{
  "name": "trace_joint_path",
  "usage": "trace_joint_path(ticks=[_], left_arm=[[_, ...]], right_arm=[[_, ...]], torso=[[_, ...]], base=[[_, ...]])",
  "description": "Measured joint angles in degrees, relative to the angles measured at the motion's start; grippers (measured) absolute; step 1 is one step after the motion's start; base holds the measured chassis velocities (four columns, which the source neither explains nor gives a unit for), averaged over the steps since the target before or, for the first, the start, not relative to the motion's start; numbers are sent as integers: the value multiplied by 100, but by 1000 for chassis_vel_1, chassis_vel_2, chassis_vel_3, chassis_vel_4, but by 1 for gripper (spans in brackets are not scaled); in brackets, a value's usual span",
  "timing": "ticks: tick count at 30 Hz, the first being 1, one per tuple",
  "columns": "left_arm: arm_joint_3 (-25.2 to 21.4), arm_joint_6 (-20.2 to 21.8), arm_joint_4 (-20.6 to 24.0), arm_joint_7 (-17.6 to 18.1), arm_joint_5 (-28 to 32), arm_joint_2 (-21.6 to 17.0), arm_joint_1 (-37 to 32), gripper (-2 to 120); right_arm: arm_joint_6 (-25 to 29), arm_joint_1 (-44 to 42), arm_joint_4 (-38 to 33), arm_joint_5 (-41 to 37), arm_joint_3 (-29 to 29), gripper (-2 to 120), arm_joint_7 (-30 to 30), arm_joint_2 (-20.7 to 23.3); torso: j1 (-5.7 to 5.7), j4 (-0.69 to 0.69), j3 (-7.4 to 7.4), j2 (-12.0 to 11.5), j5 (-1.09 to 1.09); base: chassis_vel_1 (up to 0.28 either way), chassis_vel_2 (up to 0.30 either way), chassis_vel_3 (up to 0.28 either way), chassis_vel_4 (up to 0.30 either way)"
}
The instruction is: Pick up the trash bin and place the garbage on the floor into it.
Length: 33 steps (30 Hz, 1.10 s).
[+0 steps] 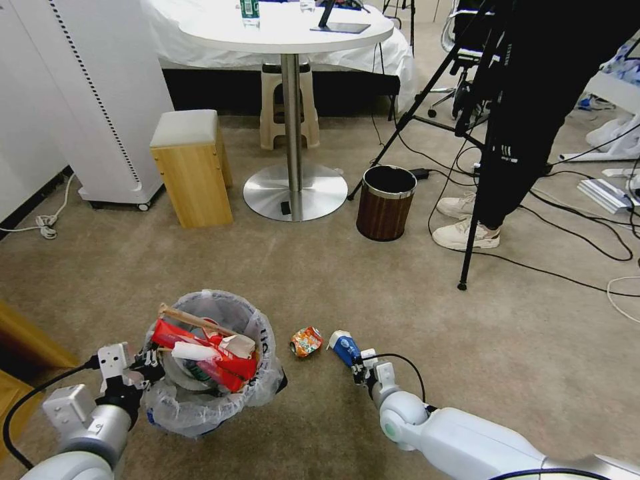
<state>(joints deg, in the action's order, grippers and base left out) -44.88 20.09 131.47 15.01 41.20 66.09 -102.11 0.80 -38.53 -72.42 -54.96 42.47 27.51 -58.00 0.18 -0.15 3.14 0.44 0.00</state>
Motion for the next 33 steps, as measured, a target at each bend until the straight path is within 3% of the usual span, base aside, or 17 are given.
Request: trace_joint_path(ticks=[8, 10, 12, 15, 16, 19, 27, 31, 33], left_arm=[[-6, -1, -99, 0, -8, -3, 1, 1], [-6, 0, -187, -1, -23, -1, 12, 1], [1, -1, -221, -1, -36, 0, 25, 1], [23, -1, -304, 1, -53, 3, 75, 1], [23, -1, -304, 1, -53, 3, 75, 1], [28, -1, -365, 5, -75, 10, 80, 1], [15, 0, -356, 12, -126, 60, 14, 1], [-13, 10, -265, 20, -126, 64, -28, 1], [-30, 22, -158, 23, -128, 66, -102, 1]], right_arm=[[507, -59, -309, 84, -163, 4, -451, 226], [1103, -153, -628, 227, -348, 4, -1129, 489], [1348, -179, -728, 270, -421, 4, -1416, 587], [2138, -268, -1061, 286, -667, 4, -2578, 920], [2138, -268, -1061, 286, -667, 4, -2578, 920], [2840, -304, -1434, 141, -851, 4, -3735, 1293], [3303, -85, -2225, 79, -913, 4, -4754, 1786], [3280, 184, -2435, 69, -786, 4, -4834, 1820], [3203, 566, -2498, -9, -449, 4, -4843, 1754]], torso=[[0, 1, 0, 0, 0], [0, 1, 0, 0, 1], [0, 1, 0, 0, 1], [0, 0, 0, 0, 1], [0, 0, 0, 0, 1], [0, 1, 0, 0, 0], [0, 1, 0, 0, -2], [0, 0, -1, 0, 1], [0, -1, 0, 0, 0]], base=[[0, 0, 0, 0], [0, 0, 0, 0], [0, 0, 0, 0], [0, 0, 0, 0], [0, 0, 0, 0], [0, 0, 0, 0], [0, 0, 0, 0], [0, 0, 0, 0], [0, 0, 0, 0]])
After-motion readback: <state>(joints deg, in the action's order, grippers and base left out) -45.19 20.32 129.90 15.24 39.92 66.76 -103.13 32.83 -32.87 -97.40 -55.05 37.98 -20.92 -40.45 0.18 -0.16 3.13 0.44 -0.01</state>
